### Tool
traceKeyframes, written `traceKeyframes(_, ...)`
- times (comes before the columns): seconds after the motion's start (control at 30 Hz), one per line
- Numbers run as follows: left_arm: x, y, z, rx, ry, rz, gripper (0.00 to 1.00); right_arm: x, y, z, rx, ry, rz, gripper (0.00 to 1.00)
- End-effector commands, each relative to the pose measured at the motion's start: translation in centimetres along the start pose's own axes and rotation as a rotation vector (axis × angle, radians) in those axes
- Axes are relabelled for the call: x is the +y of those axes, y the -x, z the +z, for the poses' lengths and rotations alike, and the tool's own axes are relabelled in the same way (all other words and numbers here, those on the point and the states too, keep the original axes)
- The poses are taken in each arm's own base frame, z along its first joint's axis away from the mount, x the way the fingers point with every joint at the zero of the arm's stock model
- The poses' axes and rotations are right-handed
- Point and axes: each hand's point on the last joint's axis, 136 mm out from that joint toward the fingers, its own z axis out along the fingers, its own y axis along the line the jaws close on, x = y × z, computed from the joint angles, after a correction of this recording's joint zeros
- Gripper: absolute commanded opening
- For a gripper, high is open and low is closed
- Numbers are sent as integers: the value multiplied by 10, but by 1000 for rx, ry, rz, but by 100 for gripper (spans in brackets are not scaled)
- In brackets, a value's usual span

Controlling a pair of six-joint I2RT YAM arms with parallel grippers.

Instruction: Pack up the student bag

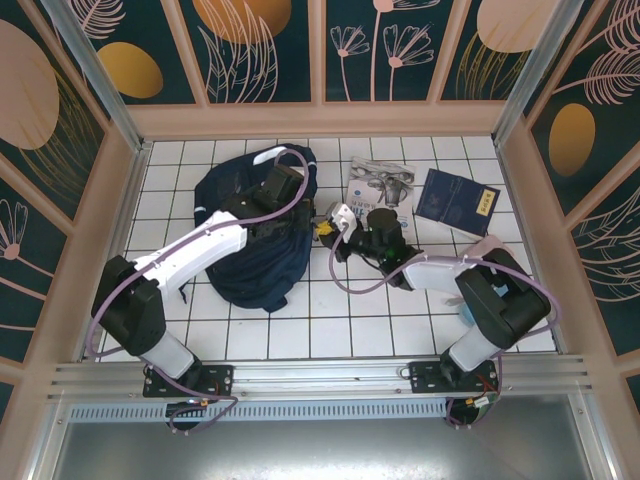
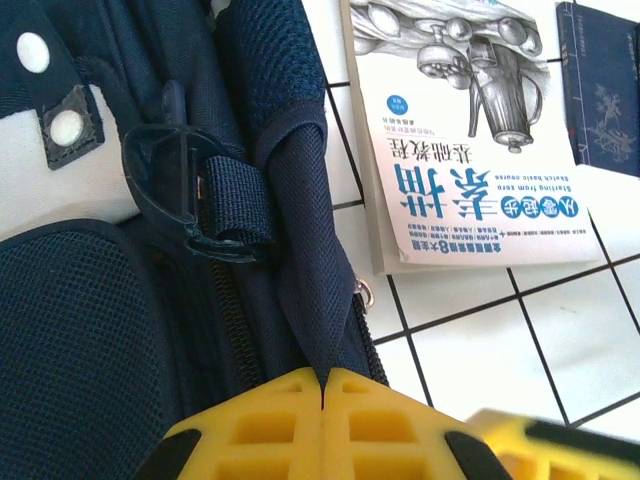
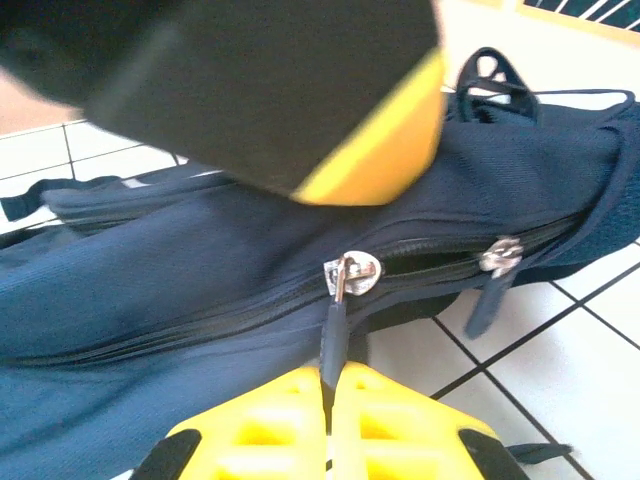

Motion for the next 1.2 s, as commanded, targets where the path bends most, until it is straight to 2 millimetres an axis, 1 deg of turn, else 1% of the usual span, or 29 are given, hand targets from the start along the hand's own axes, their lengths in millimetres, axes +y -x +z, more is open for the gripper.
traceKeyframes(0.0,-16,64,-15,-215,-33,-41,0,27,-6,-6,16,68,-1,0)
traceKeyframes(0.13,-23,71,-15,-227,-63,-47,0,43,-11,-4,27,104,12,0)
traceKeyframes(0.27,-26,81,-9,-248,-61,-64,0,58,-16,-2,43,130,26,0)
traceKeyframes(0.37,-28,94,-4,-277,-50,-82,0,65,-20,-6,44,135,47,0)
traceKeyframes(0.4,-29,102,-7,-295,-54,-89,0,67,-20,-8,42,137,49,0)
traceKeyframes(0.43,-29,102,4,-284,-48,-89,0,71,-21,-9,46,143,53,0)
traceKeyframes(0.53,-32,115,12,-299,-53,-101,0,80,-25,-10,63,154,57,0)
traceKeyframes(0.67,-36,123,28,-292,-59,-105,0,87,-28,-14,71,158,70,0)
traceKeyframes(0.73,-36,125,36,-283,-57,-114,0,87,-28,-15,68,147,79,0)
traceKeyframes(0.83,-33,128,43,-262,-57,-128,0,80,-29,-17,62,100,91,0)
traceKeyframes(0.93,-29,127,41,-215,-66,-135,28,67,-29,-18,55,34,103,0)
traceKeyframes(1.0,-24,119,33,-178,-56,-121,47,59,-29,-19,46,-6,120,0)
traceKeyframes(1.03,-20,113,29,-159,-47,-109,52,55,-30,-20,43,-23,130,0)
traceKeyframes(1.1,-7,98,22,-127,-2,-85,55,51,-31,-22,28,-40,153,0)
traceKeyframes(1.17,3,76,15,-78,27,-41,57,47,-33,-25,16,-52,177,0)
